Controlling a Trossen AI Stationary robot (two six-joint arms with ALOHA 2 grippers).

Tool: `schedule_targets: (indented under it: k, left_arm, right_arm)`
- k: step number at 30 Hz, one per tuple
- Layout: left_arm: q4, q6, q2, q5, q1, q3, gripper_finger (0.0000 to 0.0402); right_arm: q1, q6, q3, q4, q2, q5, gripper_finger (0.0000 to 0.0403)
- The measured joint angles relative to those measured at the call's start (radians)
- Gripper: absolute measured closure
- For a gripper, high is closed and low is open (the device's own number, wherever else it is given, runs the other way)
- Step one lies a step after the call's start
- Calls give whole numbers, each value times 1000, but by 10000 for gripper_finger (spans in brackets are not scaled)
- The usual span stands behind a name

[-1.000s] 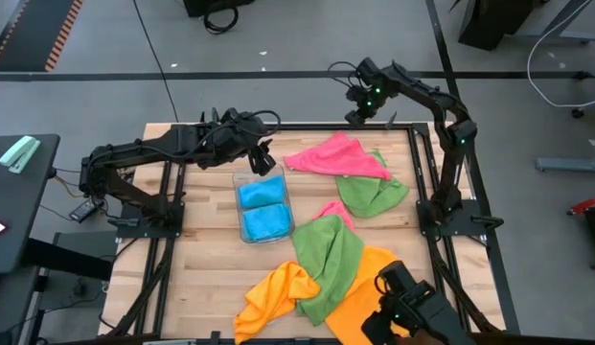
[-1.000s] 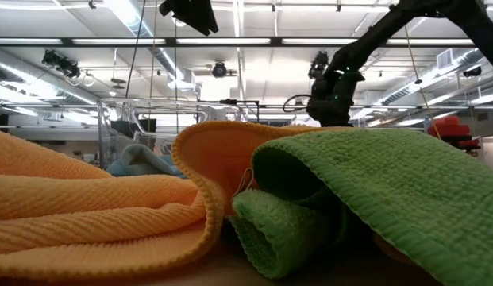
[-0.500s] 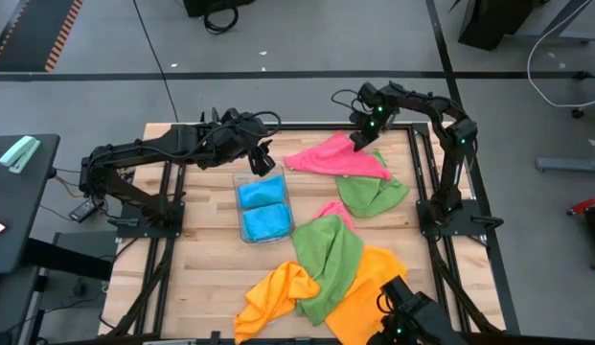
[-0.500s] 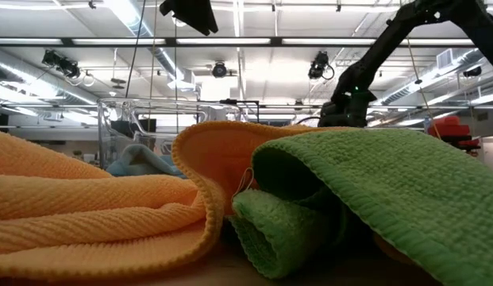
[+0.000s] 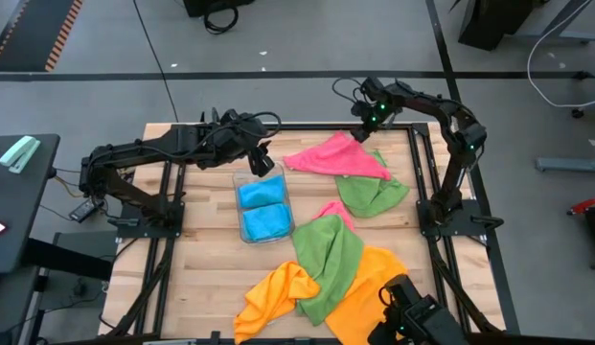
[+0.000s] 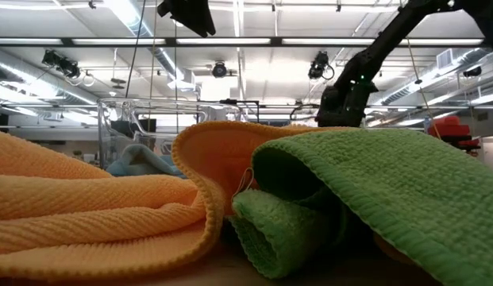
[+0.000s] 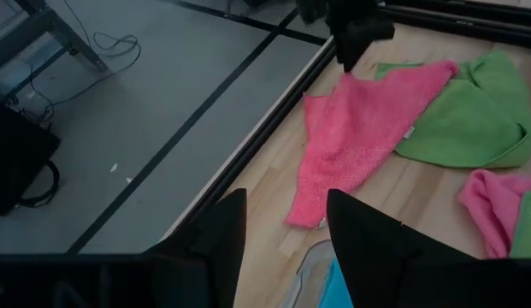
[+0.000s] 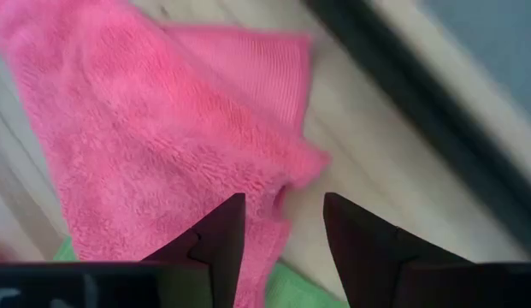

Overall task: Fold microfiber towels
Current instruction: Fold the top pink towel

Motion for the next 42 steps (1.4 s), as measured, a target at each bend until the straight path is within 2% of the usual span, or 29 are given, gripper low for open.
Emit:
schedule_targets:
  k: [7,14,17,23,30,37,42]
  left_arm:
    - [-7,-1,0,0,0,0,230]
    - [-7,10,0,0,0,0,230]
    - [-7,10,0,0,0,0,230]
    - [-7,11,0,26,0,0,230]
    - [-6,30,0,27,0,0,230]
    - [-4,29,0,27,0,0,230]
    - [-4,26,0,27,0,0,230]
  right_arm:
    - [-15,-26,-20,20,7,-27,253]
    - [-28,28,-77,93,11,-214,260]
    - [-44,37,-78,95,11,-227,253]
    - [-101,80,-78,97,11,-326,236]
    - [-110,57,-78,89,11,-286,217]
    - [-80,39,-79,69,50,-288,223]
    - [-26,-6,-79,108,59,-327,236]
